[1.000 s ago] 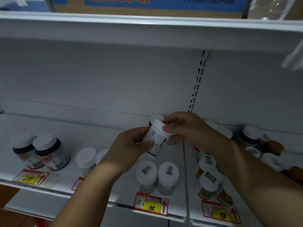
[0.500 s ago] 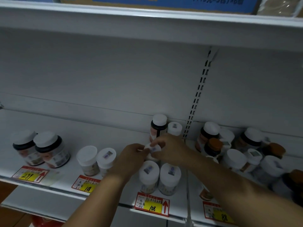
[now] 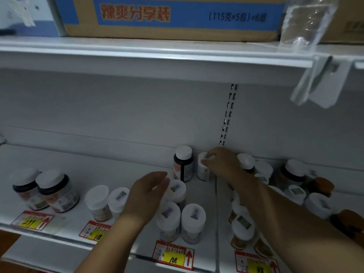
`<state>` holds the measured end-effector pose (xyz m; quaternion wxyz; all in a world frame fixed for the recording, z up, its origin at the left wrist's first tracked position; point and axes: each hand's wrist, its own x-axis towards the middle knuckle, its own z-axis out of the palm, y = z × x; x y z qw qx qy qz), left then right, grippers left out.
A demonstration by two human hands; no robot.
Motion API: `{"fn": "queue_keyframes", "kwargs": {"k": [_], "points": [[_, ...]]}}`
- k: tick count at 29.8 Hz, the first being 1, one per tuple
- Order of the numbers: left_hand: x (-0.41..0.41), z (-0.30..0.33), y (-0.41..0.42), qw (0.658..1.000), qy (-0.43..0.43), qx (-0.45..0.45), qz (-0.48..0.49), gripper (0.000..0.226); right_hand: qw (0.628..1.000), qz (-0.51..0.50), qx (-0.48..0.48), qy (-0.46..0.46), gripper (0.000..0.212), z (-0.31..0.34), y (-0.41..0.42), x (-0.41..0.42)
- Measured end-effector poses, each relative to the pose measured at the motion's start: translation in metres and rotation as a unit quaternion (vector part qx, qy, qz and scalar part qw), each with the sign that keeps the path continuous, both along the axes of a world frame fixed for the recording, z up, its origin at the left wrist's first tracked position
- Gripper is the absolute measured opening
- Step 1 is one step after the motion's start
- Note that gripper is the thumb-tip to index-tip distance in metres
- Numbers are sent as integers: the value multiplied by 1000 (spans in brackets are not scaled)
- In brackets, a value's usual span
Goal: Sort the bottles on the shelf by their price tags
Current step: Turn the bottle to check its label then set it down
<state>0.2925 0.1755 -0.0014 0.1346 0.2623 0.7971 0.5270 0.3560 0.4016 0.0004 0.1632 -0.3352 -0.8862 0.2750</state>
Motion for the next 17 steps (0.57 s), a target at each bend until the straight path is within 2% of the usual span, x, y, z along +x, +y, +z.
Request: {"fn": "queue_keyframes", "kwargs": {"k": [2, 3, 4, 6, 9, 11, 14, 17], "points": [[6, 11, -7, 997, -25, 67, 3, 18, 989, 2, -69, 129, 10, 20, -1, 22], [10, 16, -10, 995, -46, 94, 2, 20, 969, 25, -139, 205, 13, 30, -7, 33], [15, 21, -12, 992, -62, 109, -8, 23, 935, 58, -228, 266, 21, 41, -16, 42], [25, 29, -9, 990, -71, 115, -49, 32, 875, 129, -353, 304, 22, 53, -32, 53], [31, 32, -8, 986, -52, 147, -54, 37, 856, 200, -372, 299, 14, 64, -56, 55], [27, 33, -12, 986, -29, 162, -38, 34, 852, 195, -374, 309, 17, 67, -66, 53], [18, 33, -24, 986, -18, 163, -26, 37, 861, 183, -367, 300, 14, 72, -83, 38], [-17, 37, -45, 983, -16, 181, -11, 35, 877, 196, -318, 302, 13, 79, -105, -1]]}}
